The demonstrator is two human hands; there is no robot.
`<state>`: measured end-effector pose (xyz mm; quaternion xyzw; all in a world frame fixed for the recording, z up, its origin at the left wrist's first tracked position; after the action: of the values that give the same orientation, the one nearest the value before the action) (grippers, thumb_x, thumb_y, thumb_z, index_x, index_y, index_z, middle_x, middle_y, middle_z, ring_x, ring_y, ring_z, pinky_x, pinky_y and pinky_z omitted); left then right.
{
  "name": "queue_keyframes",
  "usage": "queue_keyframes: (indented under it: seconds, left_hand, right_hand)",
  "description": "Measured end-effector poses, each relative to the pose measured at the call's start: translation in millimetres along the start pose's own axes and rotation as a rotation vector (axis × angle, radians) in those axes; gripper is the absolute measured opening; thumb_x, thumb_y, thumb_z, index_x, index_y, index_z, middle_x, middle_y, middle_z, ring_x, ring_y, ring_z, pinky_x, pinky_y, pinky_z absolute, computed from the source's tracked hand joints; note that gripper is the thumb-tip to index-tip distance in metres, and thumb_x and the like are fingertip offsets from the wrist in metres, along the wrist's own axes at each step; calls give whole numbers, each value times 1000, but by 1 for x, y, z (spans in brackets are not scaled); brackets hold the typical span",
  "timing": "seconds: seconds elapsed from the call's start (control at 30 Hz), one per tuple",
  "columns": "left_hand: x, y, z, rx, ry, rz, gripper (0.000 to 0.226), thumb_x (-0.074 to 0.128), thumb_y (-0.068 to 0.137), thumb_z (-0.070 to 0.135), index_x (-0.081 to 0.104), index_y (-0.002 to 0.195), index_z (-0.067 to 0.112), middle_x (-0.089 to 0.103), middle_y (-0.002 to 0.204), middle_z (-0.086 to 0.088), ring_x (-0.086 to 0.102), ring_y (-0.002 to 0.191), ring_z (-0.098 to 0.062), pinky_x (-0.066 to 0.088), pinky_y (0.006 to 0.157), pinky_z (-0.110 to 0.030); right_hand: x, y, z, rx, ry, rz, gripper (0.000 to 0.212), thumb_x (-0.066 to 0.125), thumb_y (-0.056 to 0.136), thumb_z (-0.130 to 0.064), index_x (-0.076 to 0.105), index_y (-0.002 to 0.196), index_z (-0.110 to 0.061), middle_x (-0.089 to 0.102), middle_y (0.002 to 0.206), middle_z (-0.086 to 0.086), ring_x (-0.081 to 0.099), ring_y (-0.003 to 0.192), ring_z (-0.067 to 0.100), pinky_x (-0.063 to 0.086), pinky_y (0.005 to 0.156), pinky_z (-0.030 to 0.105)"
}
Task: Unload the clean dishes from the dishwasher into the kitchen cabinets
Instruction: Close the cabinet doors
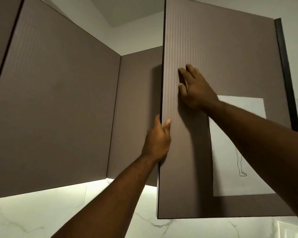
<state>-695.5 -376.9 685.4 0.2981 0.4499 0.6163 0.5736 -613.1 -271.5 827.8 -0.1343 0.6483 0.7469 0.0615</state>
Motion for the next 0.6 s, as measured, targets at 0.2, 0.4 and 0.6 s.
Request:
queue_keyframes:
  seconds: [0.2,0.4,0.6]
  left_hand:
    - [16,-12,5,383,598,114,67,31,103,38,-2,157,15,-5,165,-4,-2,152,-20,14,122,-38]
    - [52,-5,-40,401,712,0,67,26,103,40,-7,156,14,-16,163,-1,-19,149,-15,-2,123,-38]
    - [75,14,-74,411,662,-9,67,27,104,39,-8,156,16,-17,163,1,-19,149,-13,-1,123,-37]
  right_hand:
    - [45,-15,18,-67,-90,-5,59,35,103,-36,12,156,-22,1,164,4,-3,151,23,1,119,40]
    - [86,-19,37,-102,-173,-2,65,21,100,-45,6,156,-18,-3,164,4,-8,150,20,-7,119,36]
    - [117,-22,55,-119,-265,10,65,21,101,-43,6,156,-12,0,164,6,-7,150,19,-6,121,36]
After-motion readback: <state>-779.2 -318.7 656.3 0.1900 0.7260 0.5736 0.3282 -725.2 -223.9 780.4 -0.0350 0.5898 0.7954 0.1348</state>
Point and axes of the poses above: each hand's wrist, its own y-axis towards the middle knuckle, its own x-axis out of the palm, z = x × y, the point moved 10 cm from there along y, towards the middle knuckle
